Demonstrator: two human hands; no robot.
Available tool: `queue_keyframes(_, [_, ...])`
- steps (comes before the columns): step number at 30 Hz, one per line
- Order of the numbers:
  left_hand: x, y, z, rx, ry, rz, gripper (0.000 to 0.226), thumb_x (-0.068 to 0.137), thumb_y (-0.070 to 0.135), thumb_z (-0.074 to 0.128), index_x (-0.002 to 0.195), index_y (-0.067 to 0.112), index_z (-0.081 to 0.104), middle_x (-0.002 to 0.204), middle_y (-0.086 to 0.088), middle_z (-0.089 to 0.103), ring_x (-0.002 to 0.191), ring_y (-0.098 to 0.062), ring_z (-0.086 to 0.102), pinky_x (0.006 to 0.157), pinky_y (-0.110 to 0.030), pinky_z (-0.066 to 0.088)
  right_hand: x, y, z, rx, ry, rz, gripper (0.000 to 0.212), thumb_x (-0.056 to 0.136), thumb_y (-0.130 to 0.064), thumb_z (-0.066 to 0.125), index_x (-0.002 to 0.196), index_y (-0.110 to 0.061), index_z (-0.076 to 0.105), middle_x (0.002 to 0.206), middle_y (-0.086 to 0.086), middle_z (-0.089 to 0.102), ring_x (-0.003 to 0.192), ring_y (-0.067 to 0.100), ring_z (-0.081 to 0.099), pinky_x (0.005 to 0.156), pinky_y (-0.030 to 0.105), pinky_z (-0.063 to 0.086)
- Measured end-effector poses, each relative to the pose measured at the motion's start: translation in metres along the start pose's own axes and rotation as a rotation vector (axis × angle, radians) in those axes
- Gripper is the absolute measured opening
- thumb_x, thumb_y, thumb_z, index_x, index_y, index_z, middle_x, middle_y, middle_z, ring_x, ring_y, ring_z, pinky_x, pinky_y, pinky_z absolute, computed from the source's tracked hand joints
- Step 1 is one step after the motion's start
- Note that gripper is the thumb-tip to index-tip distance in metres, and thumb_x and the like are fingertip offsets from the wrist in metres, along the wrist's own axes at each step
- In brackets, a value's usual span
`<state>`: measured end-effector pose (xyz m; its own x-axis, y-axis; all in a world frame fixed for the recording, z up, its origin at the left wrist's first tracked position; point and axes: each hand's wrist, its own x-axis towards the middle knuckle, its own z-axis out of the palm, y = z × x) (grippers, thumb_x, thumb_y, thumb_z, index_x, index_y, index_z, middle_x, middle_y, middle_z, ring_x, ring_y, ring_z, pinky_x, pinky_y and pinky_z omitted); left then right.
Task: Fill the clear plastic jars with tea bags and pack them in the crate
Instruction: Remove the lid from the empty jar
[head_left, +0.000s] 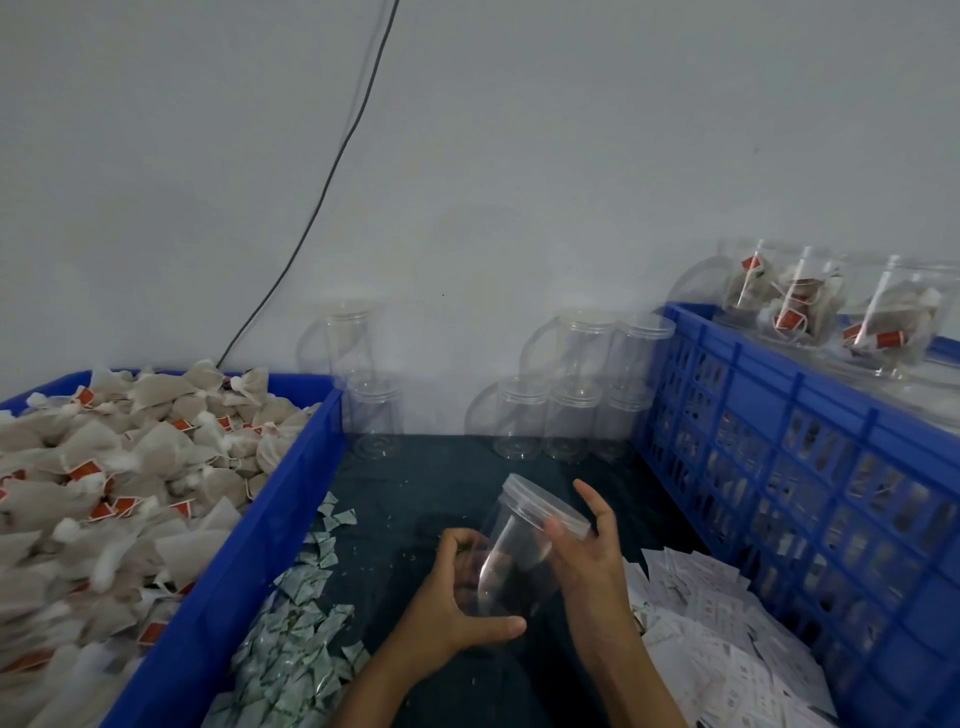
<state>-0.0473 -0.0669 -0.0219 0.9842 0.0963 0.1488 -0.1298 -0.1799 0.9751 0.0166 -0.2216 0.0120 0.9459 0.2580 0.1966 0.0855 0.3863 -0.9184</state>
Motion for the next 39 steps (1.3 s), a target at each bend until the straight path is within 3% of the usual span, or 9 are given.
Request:
queue_keyframes(5, [-0.001,0.004,0.001,-0.234,-0.125,-0.083,0.079,0.063,0.025,0.081,0.123,0.002,0.036,0.119,-0.014,0.067,0.099,-0.026,0.066,0.084,-0.041,0.054,0.003,-0.012,-0.009,0.401,-0.013,0.082,0.061,0.081,-0.027,0.057,0.137,-0.006,0.042,0.127,0.021,0.06,0.118,0.035,0.059,0.1,0.047,0.048])
queue_keyframes(8, [-0.001,0.005,0.002,-0.276,-0.022,-0.077,0.085,0.057,0.028,0.083,0.128,0.01,0.038,0.121,-0.007,0.067,0.104,-0.021,0.066,0.081,-0.035,0.055,0.007,-0.016,-0.018,0.386,0.137,0.076,0.062,0.079,-0.022,0.061,0.136,-0.011,0.04,0.129,0.024,0.057,0.111,0.03,0.063,0.09,0.033,0.056])
queue_keyframes(13, [0.004,-0.001,0.002,-0.122,0.262,-0.018,0.088,0.057,0.017,0.091,0.13,0.027,0.042,0.128,0.004,0.056,0.115,-0.013,0.057,0.093,-0.029,0.051,0.01,0.0,-0.027,-0.575,0.269,-0.24,0.091,0.065,0.007,0.082,0.137,-0.02,0.032,0.133,0.002,0.031,0.115,0.01,0.043,0.082,0.011,0.045])
queue_keyframes(15, [0.007,-0.007,0.001,-0.087,0.3,0.003,0.087,0.059,0.006,0.09,0.129,0.027,0.043,0.127,0.008,0.054,0.113,-0.004,0.056,0.088,-0.018,0.05,0.01,0.008,-0.03,-1.034,0.157,-0.417,0.088,0.07,0.01,0.071,0.142,-0.018,0.029,0.135,0.003,0.024,0.125,0.014,0.031,0.103,0.023,0.039])
queue_keyframes(18, [0.008,-0.012,0.001,-0.052,0.309,0.006,0.09,0.058,0.006,0.09,0.129,0.028,0.04,0.128,0.009,0.052,0.11,0.002,0.054,0.083,-0.012,0.049,0.007,0.015,-0.03,-1.541,-0.106,-0.318,0.089,0.076,0.008,0.051,0.149,-0.018,0.007,0.144,0.009,0.008,0.141,0.027,0.004,0.121,0.041,0.0])
queue_keyframes(24, [0.007,-0.015,0.002,0.156,0.252,0.026,0.095,0.045,0.04,0.093,0.12,0.036,0.035,0.132,0.014,0.049,0.124,0.003,0.047,0.099,-0.018,0.04,0.005,0.013,-0.022,-1.366,-0.346,-0.32,0.083,0.082,-0.014,0.058,0.148,-0.02,0.008,0.145,-0.001,0.009,0.139,0.021,0.012,0.118,0.04,0.018])
queue_keyframes(27, [0.007,-0.016,-0.002,0.224,0.253,0.017,0.094,0.046,0.036,0.094,0.118,0.034,0.033,0.132,0.012,0.05,0.125,0.0,0.047,0.103,-0.021,0.041,0.006,0.014,-0.026,-1.33,-0.266,-0.299,0.091,0.083,-0.027,0.065,0.15,-0.022,0.004,0.146,0.0,0.012,0.137,0.018,0.019,0.115,0.031,0.022])
queue_keyframes(32, [0.005,-0.012,-0.013,0.23,0.231,-0.051,0.097,0.046,0.028,0.096,0.122,0.044,0.038,0.12,0.025,0.052,0.105,0.017,0.05,0.076,0.0,0.042,0.006,0.019,-0.023,-1.304,-0.253,-0.216,0.097,0.082,-0.046,0.067,0.15,-0.028,0.001,0.151,-0.002,0.018,0.138,0.018,0.025,0.114,0.032,0.026])
queue_keyframes(39, [0.003,0.001,-0.021,0.211,0.176,-0.164,0.095,0.056,0.016,0.093,0.119,0.045,0.029,0.122,0.021,0.049,0.112,0.004,0.05,0.076,-0.001,0.042,0.005,0.027,-0.02,-1.442,-0.19,0.043,0.098,0.08,-0.063,0.058,0.149,-0.032,-0.004,0.152,0.002,0.018,0.135,0.024,0.027,0.109,0.038,0.029])
